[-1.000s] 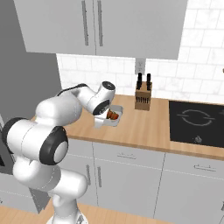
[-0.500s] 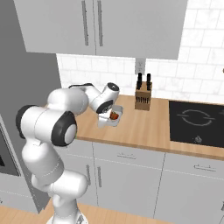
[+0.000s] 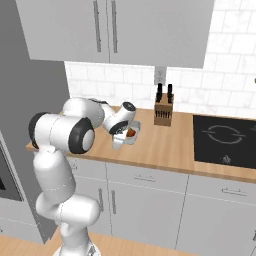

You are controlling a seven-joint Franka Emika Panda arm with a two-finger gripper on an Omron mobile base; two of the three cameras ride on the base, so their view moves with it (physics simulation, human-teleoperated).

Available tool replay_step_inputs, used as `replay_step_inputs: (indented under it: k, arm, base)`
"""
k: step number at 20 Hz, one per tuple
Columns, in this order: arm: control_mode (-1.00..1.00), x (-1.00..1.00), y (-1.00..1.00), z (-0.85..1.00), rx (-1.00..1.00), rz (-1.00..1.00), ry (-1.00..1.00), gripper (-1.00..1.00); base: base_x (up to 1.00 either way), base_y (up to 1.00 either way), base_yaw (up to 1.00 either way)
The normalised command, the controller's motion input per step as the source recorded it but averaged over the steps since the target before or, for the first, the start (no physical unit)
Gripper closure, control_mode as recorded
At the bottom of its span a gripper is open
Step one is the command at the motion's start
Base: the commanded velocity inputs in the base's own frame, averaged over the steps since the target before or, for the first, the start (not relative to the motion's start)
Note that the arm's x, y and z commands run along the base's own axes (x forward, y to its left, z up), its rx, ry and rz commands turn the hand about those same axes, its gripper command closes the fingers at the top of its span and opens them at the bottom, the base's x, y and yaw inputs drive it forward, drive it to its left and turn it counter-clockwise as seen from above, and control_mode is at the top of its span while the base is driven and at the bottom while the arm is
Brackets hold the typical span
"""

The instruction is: Take the meat container that has the steak and place it on the second highest rack of the freezer. Then take the vegetable container that has the bell peppers and place it on the highest rack of the freezer.

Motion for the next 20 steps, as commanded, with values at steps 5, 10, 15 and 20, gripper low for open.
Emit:
replay_step_inputs:
  k: [5, 10, 15, 20]
  arm:
    - [-1.0, 0.66, 0.0, -0.07, 0.0, 0.0, 0.0, -1.0]
    - [-1.0, 0.63, 0.0, -0.03, 0.0, 0.0, 0.0, -1.0]
    - [-1.0, 0.31, 0.01, -0.4, 0.0, 0.05, 0.0, -1.0]
    - [-1.0, 0.35, 0.01, -0.35, 0.0, 0.03, 0.0, -1.0]
  base:
    - [0.0, 0.0, 0.0]
    - [0.0, 0.0, 0.0]
    - [0.0, 0.0, 0.0]
    - [0.0, 0.0, 0.0]
